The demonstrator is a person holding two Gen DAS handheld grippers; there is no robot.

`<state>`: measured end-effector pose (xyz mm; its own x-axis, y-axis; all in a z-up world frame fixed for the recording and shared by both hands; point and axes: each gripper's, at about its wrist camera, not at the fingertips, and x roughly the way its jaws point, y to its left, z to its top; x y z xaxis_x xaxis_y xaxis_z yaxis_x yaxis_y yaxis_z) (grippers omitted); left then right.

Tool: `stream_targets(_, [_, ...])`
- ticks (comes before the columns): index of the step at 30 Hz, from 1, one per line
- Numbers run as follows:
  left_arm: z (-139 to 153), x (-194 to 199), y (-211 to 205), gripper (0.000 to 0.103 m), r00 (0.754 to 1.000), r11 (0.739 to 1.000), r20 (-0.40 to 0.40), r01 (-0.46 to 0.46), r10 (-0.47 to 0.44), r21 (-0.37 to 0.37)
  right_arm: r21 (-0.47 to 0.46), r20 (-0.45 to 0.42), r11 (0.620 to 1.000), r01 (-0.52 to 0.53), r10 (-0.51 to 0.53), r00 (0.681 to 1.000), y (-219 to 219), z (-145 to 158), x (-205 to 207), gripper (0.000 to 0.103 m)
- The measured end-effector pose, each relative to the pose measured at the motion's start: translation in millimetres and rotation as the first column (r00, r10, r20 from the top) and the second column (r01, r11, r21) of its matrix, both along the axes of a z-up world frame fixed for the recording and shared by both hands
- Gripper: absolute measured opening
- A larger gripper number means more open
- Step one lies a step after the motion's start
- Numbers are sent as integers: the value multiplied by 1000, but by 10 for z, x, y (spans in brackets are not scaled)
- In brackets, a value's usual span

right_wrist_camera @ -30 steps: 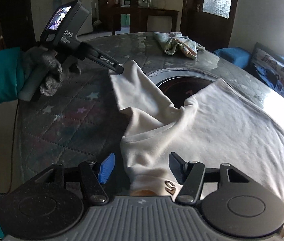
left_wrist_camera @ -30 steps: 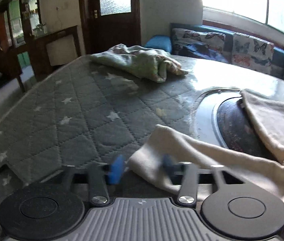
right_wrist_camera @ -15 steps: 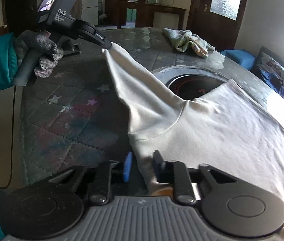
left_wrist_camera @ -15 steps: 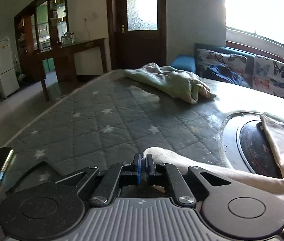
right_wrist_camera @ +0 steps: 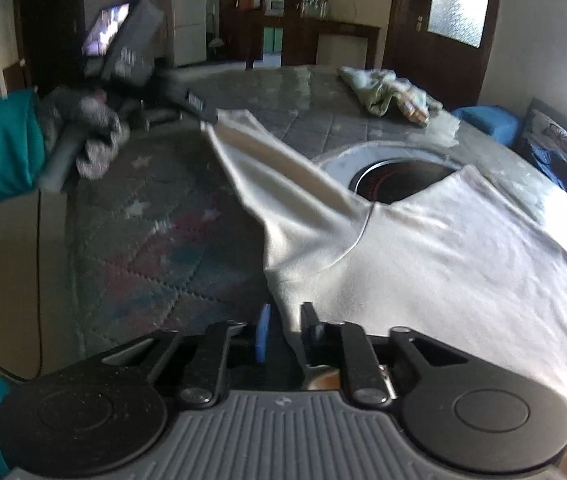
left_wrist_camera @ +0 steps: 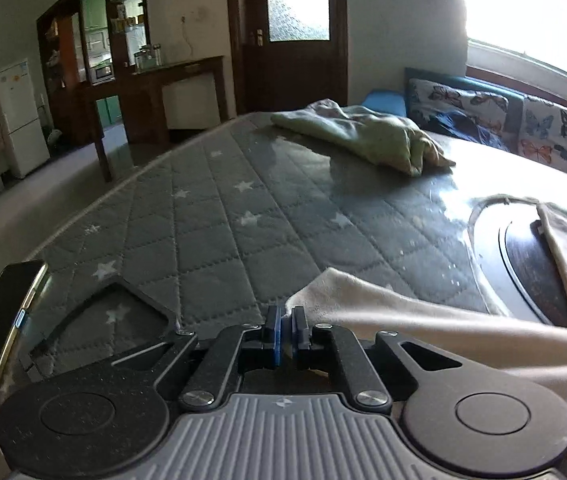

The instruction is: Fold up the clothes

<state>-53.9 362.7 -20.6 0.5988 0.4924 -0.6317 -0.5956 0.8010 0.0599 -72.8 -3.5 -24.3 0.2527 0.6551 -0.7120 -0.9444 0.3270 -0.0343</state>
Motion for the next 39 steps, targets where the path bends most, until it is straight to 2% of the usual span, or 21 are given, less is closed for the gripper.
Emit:
stream_targets(3, [-4, -10, 2, 20, 1000, 1000, 0, 9, -9, -4, 59, -9, 995, 76, -75, 997, -230, 193, 116, 24])
stream_targets(5, [18, -32, 2, 32, 1000, 1000, 5, 12, -12, 3, 94, -13, 985, 148, -147, 989, -430, 315, 227, 24])
stream_targets(6, [30, -41, 3, 32, 1000, 1000, 6, 13, -13, 5, 108, -14, 977, 187, -186, 982, -533, 362, 287, 24])
stream_targets(8, [59, -45, 7, 34, 1000, 1000, 6, 13, -13, 7, 118, -5, 940, 319, -321, 947, -845, 445, 474, 24])
stream_targets(11, [126, -41, -6, 43, 1000, 1000, 22, 14, -14, 9, 106, 10, 865, 491, -495, 869, -1260, 447, 783, 24])
stream_targets(16, [215, 38, -232, 50, 996, 996, 39, 86, -86, 16, 41, 31, 692, 720, -721, 692, -1874, 281, 1314, 24])
stream_targets(17, [227, 65, -296, 52, 994, 994, 41, 104, -105, 16, 33, 32, 671, 741, -742, 670, -1941, 258, 1385, 24])
stream_targets(18, [239, 92, -363, 52, 991, 992, 43, 124, -125, 15, 26, 29, 627, 779, -779, 626, -2066, 221, 1511, 24])
stream_targets(21, [280, 187, -602, 57, 979, 980, 51, 197, -197, 8, 31, -44, 539, 842, -840, 540, -2308, 157, 1736, 24])
stream_targets(23, [305, 257, -776, 58, 966, 968, 57, 251, -251, 3, 43, -84, 510, 859, -855, 511, -2396, 143, 1827, 24])
stream_targets(27, [337, 399, -1137, 61, 933, 935, 70, 355, -353, -11, 24, -119, 483, 875, -868, 482, -2444, 69, 1979, 26])
stream_targets(32, [326, 569, -1615, 66, 871, 873, 78, 487, -484, -28, -12, -120, 422, 906, -901, 418, -2369, -48, 2111, 37])
stream_targets(34, [316, 633, -1806, 68, 841, 842, 82, 538, -534, -36, -20, -118, 413, 911, -905, 408, -2349, -87, 2152, 38])
stream_targets(36, [301, 694, -2002, 68, 807, 807, 87, 588, -584, -46, -20, -96, 418, 908, -905, 415, -2306, -104, 2187, 38])
stream_targets(38, [267, 730, -2223, 69, 769, 768, 85, 639, -634, -53, -23, -71, 435, 900, -899, 432, -2270, -112, 2200, 23])
stream_targets(39, [250, 737, -2323, 69, 749, 747, 82, 662, -658, -55, -25, -55, 446, 895, -894, 444, -2250, -115, 2201, 11])
